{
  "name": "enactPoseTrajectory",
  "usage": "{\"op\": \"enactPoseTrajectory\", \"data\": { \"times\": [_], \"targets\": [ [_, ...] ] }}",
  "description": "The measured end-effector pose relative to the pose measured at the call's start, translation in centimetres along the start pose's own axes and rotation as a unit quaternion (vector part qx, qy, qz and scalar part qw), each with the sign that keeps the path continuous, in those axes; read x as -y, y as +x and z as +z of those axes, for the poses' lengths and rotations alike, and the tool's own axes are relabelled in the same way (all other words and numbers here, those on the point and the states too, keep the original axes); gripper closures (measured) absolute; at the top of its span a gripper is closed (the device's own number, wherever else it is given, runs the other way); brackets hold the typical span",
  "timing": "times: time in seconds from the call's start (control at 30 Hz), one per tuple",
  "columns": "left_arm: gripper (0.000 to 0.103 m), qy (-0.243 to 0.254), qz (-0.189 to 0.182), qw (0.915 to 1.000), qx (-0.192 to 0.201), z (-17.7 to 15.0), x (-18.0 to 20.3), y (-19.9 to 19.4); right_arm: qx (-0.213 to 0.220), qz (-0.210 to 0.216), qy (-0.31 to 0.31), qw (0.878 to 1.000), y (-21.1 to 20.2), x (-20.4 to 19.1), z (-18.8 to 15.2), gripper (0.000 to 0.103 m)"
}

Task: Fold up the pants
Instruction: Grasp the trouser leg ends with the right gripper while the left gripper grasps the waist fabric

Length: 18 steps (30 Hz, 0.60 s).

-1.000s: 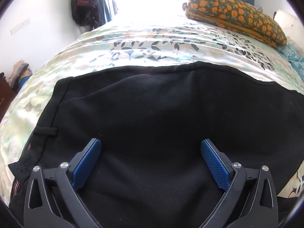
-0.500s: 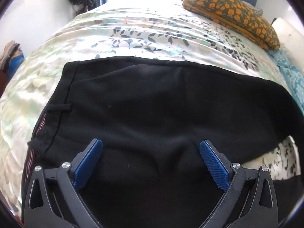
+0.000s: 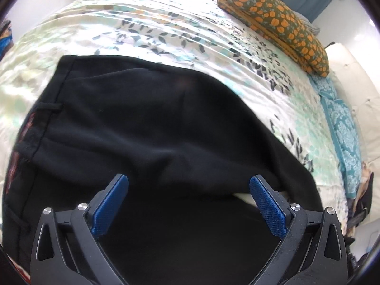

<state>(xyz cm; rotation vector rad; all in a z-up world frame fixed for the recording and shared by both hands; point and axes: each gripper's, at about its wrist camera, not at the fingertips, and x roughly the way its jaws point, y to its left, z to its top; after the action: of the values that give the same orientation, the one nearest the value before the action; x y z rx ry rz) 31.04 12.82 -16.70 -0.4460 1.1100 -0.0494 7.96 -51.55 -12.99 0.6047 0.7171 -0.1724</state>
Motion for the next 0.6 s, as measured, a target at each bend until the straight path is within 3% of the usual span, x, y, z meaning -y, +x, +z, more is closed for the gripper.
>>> {"op": "enactPoseTrajectory", "data": {
  "times": [0.13,0.27,0.43,0.47,0.5,0.53,0.6],
  "targets": [
    [0.001,-0.033,-0.027,0.9987,-0.026,4.2,2.3,3.5,0.012,0.011,0.007,1.0,-0.2,0.1,0.1,0.096],
    [0.001,-0.072,-0.004,0.9966,-0.04,8.0,3.7,7.7,0.012,0.012,0.018,1.0,-0.1,0.4,0.2,0.096],
    [0.005,-0.099,0.031,0.9933,-0.052,10.4,4.3,11.6,0.022,0.024,0.017,0.999,-0.5,0.3,0.4,0.096],
    [0.012,-0.097,0.035,0.9935,-0.049,10.5,4.5,11.8,0.024,0.027,0.016,0.999,-0.6,0.2,0.4,0.096],
    [0.05,-0.094,0.037,0.9938,-0.047,10.6,4.6,12.1,0.024,0.029,0.016,0.999,-0.7,0.2,0.5,0.096],
    [0.099,-0.094,0.029,0.9934,-0.059,10.7,4.7,12.5,0.023,0.032,0.016,0.999,-0.8,0.2,0.6,0.096],
    [0.099,-0.112,0.002,0.9913,-0.07,10.8,4.5,12.6,0.016,0.036,0.021,0.999,-0.7,0.3,1.1,0.096]
  ]
}}
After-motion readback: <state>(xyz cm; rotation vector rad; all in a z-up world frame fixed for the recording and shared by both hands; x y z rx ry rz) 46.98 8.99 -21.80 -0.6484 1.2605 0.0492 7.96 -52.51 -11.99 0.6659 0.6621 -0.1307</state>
